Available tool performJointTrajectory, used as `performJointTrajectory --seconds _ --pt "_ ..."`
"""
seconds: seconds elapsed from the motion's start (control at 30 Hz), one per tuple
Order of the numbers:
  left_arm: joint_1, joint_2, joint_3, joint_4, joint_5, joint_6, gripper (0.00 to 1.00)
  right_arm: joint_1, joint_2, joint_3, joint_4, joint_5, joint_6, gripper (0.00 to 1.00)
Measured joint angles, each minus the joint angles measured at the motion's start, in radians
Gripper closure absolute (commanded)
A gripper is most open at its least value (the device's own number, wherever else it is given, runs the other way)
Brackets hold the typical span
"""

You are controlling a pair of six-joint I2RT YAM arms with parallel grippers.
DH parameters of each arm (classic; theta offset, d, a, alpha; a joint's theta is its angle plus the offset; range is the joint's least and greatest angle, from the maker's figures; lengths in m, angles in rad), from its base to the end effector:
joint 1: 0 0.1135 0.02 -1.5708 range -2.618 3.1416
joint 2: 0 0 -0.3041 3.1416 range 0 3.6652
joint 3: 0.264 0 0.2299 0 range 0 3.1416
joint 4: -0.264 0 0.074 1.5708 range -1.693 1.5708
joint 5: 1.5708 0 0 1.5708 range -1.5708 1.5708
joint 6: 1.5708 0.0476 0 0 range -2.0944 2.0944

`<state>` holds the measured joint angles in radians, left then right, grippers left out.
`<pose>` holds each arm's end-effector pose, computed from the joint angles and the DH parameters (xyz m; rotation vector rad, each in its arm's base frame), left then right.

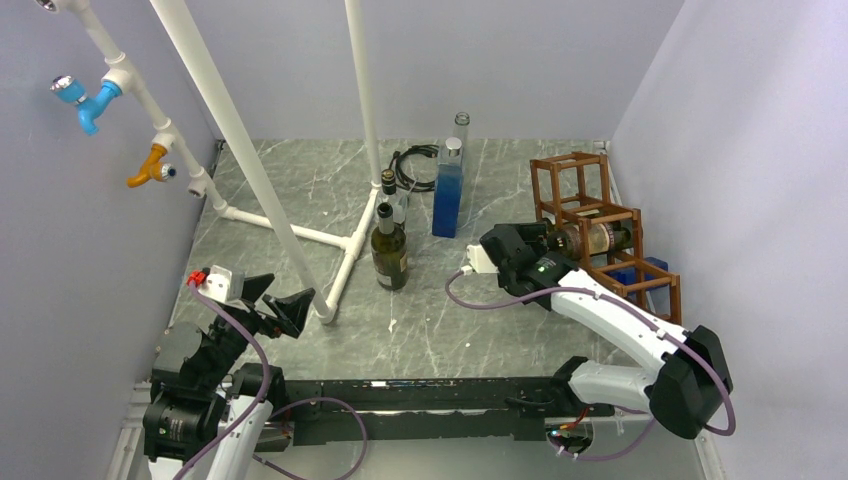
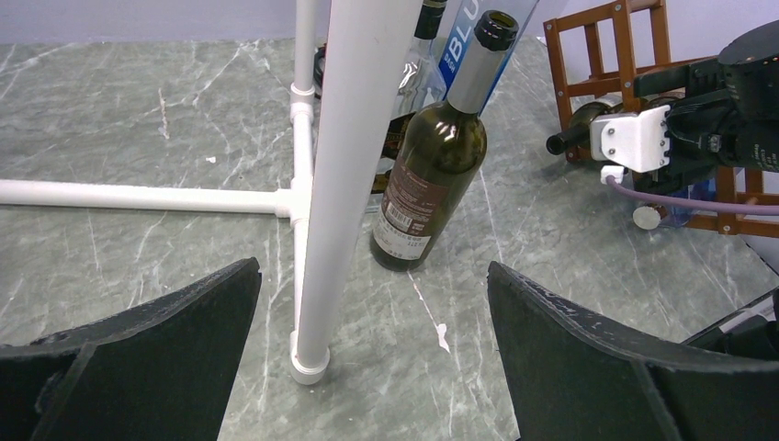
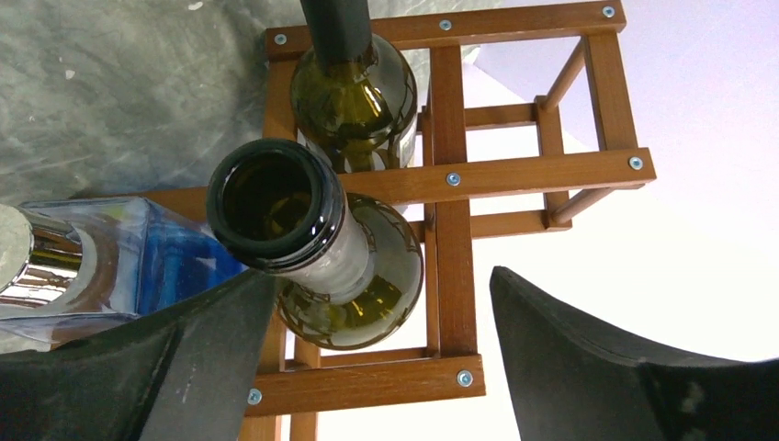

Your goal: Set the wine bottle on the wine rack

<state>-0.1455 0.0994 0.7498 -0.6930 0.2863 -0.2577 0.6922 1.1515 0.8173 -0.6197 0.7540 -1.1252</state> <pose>-0.0245 -0.0100 0.3207 0.1329 1.6333 -0.5407 0.1658 0.0952 0.2865 -1.7608 1.7685 -1.1269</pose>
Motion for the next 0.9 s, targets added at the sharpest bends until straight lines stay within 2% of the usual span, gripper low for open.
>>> performJointTrajectory --seconds 0.07,0.37,0.9 --pt "0.0 0.003 0.0 0.0 -0.005 0.0 0.01 0.013 -0.009 0.0 -0.004 0.004 0.003 0.01" --pt "0.016 0.003 0.0 -0.001 -0.023 0.0 0.0 0.131 -0.116 -0.029 -0.037 -0.009 0.05 0.01" --pt "0.085 0.058 0.0 -0.008 -0.03 -0.002 0.03 0.328 -0.131 0.026 -0.111 -0.042 0.338 0.01"
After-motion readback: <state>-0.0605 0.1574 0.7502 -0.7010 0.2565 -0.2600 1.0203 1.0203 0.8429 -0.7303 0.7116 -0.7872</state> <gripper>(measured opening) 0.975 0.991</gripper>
